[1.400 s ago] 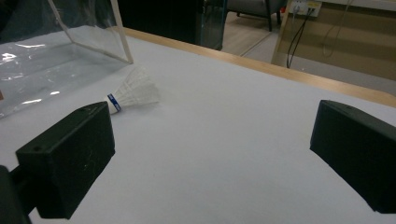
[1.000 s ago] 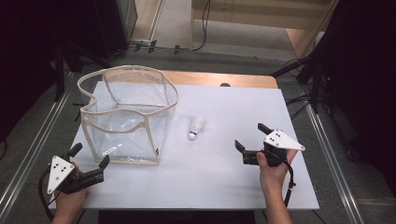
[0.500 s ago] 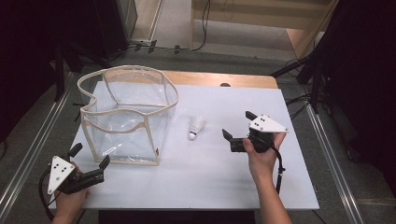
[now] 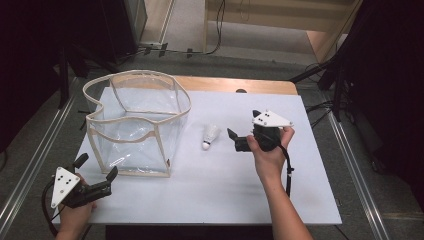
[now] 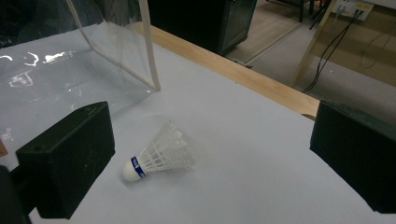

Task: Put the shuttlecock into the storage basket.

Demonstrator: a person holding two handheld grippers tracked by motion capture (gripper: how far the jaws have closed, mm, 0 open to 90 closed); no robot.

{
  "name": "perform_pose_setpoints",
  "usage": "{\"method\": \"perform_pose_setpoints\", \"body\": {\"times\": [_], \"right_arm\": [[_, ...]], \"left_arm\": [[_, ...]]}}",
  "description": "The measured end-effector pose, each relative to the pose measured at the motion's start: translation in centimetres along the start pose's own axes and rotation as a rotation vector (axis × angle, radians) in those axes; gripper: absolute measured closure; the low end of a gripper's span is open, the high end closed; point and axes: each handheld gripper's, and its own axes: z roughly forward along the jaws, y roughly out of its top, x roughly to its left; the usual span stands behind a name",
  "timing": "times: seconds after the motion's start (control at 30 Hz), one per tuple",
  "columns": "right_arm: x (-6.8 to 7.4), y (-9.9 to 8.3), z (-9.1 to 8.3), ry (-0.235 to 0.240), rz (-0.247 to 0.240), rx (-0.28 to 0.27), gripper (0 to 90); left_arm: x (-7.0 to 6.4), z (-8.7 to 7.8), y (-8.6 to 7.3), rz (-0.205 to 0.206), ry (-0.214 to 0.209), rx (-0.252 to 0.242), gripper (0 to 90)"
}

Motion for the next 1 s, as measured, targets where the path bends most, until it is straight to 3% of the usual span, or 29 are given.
{"method": "perform_pose_setpoints", "body": {"times": [0.2, 0.43, 0.9, 0.93, 0.97, 1.0], "right_arm": [[0.3, 0.6, 1.1, 0.016, -0.005, 0.025, 0.0], [1.2, 1.3, 3.1, 0.063, 0.027, 0.109, 0.0], [2.3, 0.5, 5.8, 0.139, 0.043, 0.214, 0.0], [2.3, 0.4, 5.9, 0.140, 0.045, 0.221, 6.7], [2.3, 0.1, 6.1, 0.125, 0.050, 0.233, 18.9], [2.2, -0.2, 6.3, 0.125, 0.051, 0.245, 19.1]], "left_arm": [[0.0, 0.0, 0.0, -0.001, -0.002, -0.001, 2.3], [0.1, 0.0, 0.0, -0.003, -0.002, -0.002, 2.3], [0.1, 0.0, 0.0, -0.006, -0.005, -0.002, 2.3], [0.1, 0.0, 0.0, -0.006, -0.005, -0.002, 2.3], [0.1, 0.0, 0.0, -0.006, -0.005, -0.002, 2.3], [0.1, 0.0, 0.0, -0.005, -0.006, -0.002, 2.3]]}}
